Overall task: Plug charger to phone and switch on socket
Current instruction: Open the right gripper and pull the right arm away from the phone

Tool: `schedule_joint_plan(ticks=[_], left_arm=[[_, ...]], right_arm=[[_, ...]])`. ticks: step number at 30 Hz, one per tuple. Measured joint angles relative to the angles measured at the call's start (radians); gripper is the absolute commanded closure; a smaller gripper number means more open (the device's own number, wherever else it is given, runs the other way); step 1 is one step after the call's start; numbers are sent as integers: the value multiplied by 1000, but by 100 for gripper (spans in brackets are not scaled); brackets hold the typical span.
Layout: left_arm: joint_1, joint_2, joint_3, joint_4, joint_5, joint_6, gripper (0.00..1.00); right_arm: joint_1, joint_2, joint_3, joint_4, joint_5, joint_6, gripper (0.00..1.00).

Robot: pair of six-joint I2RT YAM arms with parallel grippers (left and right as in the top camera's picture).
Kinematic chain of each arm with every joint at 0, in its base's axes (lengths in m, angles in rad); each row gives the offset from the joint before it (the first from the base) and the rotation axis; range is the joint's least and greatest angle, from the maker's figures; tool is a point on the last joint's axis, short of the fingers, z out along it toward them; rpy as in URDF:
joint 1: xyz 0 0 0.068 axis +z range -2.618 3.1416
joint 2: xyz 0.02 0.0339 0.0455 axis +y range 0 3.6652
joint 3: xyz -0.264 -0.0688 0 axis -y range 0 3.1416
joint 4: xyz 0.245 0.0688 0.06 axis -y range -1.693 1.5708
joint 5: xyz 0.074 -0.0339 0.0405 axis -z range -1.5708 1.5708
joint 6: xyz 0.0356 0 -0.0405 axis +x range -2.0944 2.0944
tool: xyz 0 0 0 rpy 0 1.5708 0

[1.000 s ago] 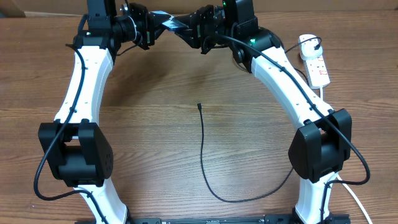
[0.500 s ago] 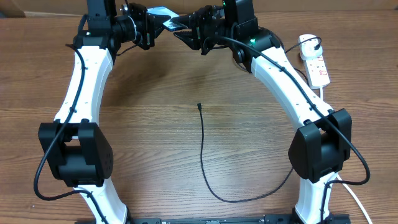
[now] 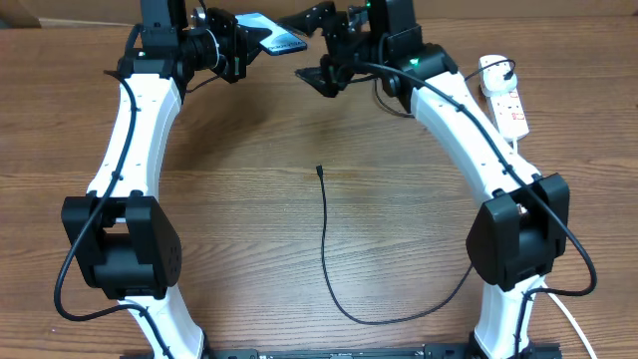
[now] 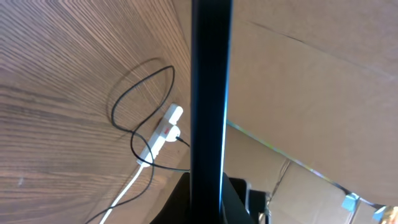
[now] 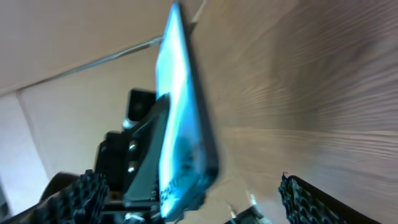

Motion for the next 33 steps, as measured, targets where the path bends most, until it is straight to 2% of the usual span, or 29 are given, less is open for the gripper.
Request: schedule_joint_plan(ticks=[12, 21, 30, 31, 32, 33], left_arm=[[11, 0, 0, -6, 74, 123, 96], [70, 0, 0, -7, 297, 264, 97], [70, 0, 0, -7, 467, 432, 96], [70, 0, 0, -7, 479, 445, 96], [70, 0, 0, -7, 489, 457, 96], [70, 2, 0, -7, 501, 468, 96]], right_arm=[[-159, -2, 0, -263, -59, -269, 10], [-295, -45, 2, -577, -5, -618, 10], [-293, -73, 3, -851, -1, -1041, 6], [-290, -73, 3, -861, 10, -1067, 5], [-287, -73, 3, -871, 20, -1085, 0], [-285, -73, 3, -880, 36, -1103, 0]])
